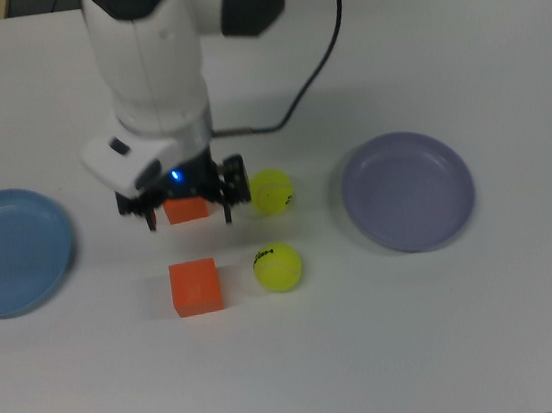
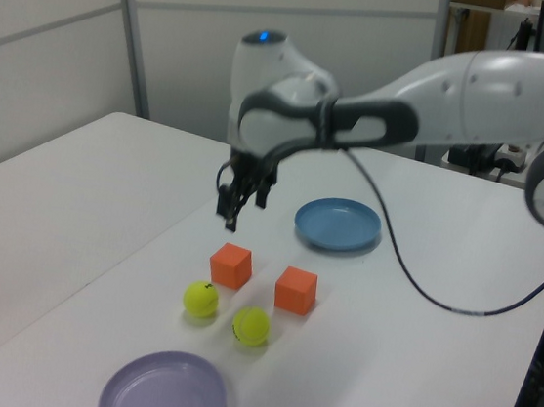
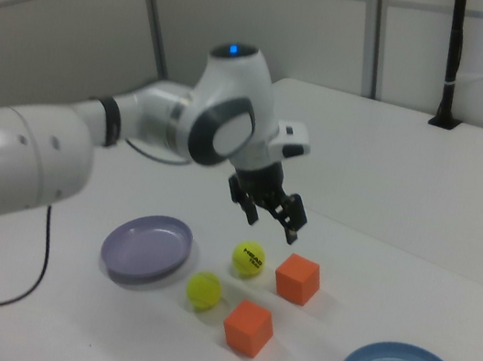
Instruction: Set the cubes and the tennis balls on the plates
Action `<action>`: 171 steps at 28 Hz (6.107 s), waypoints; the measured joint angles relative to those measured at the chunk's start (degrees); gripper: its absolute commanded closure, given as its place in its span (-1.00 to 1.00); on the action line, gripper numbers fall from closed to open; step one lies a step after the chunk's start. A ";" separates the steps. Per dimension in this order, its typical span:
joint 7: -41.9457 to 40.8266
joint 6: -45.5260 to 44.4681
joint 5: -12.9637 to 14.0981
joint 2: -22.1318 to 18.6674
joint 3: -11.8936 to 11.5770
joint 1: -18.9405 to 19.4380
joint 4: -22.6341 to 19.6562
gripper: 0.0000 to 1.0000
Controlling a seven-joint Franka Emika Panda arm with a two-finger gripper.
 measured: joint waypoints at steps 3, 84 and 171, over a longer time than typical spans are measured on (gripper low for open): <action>0.62 4.90 -2.83 3.00 0.01 1.07 -0.17 -1.00; -2.73 -24.14 -12.83 3.52 -0.25 2.96 -2.12 -1.00; 12.08 9.11 -25.24 11.71 8.07 5.49 1.52 1.00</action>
